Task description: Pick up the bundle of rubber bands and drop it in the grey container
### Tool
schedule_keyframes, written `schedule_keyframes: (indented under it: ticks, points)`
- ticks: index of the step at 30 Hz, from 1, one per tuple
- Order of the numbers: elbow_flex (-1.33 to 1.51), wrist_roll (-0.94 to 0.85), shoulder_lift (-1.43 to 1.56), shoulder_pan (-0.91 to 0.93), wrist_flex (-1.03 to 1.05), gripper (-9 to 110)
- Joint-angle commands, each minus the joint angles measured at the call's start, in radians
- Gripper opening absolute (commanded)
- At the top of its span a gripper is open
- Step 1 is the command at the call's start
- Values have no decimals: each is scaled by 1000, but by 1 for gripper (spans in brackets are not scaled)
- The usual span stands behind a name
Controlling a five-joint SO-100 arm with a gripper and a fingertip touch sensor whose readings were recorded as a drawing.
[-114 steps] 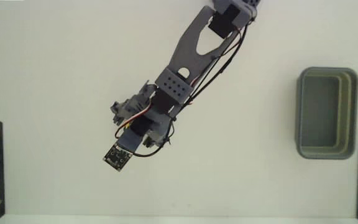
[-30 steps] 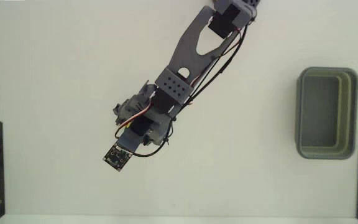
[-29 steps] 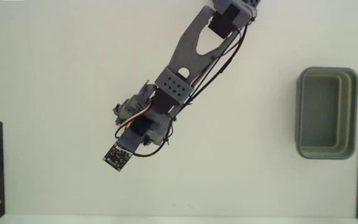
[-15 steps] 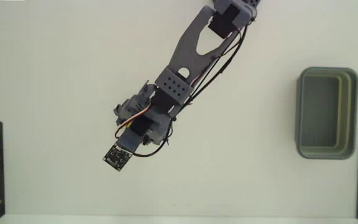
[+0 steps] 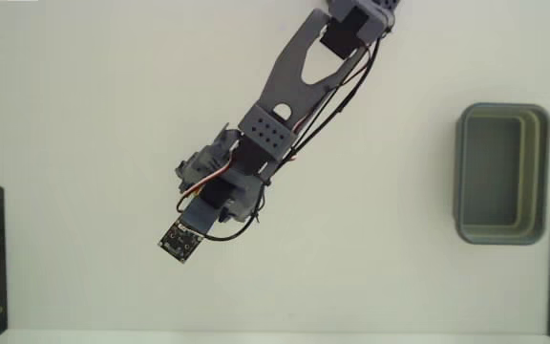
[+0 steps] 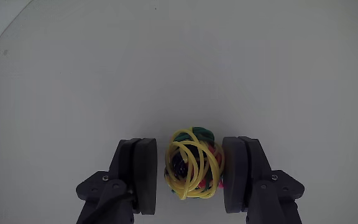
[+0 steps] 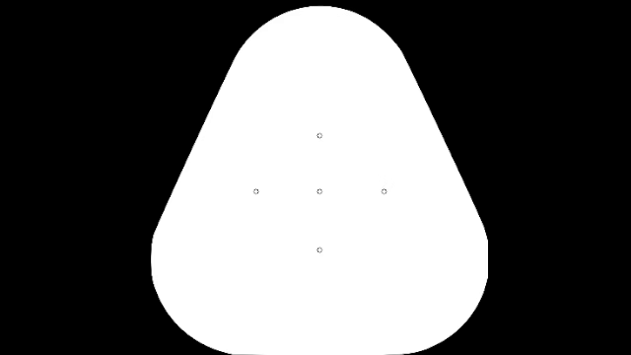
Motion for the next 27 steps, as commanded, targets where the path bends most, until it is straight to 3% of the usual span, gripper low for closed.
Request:
schedule_keyframes:
  ticks: [1,27]
  points:
    - [-7,5,38,23,-2,62]
    - [-7,5,38,23,-2,55]
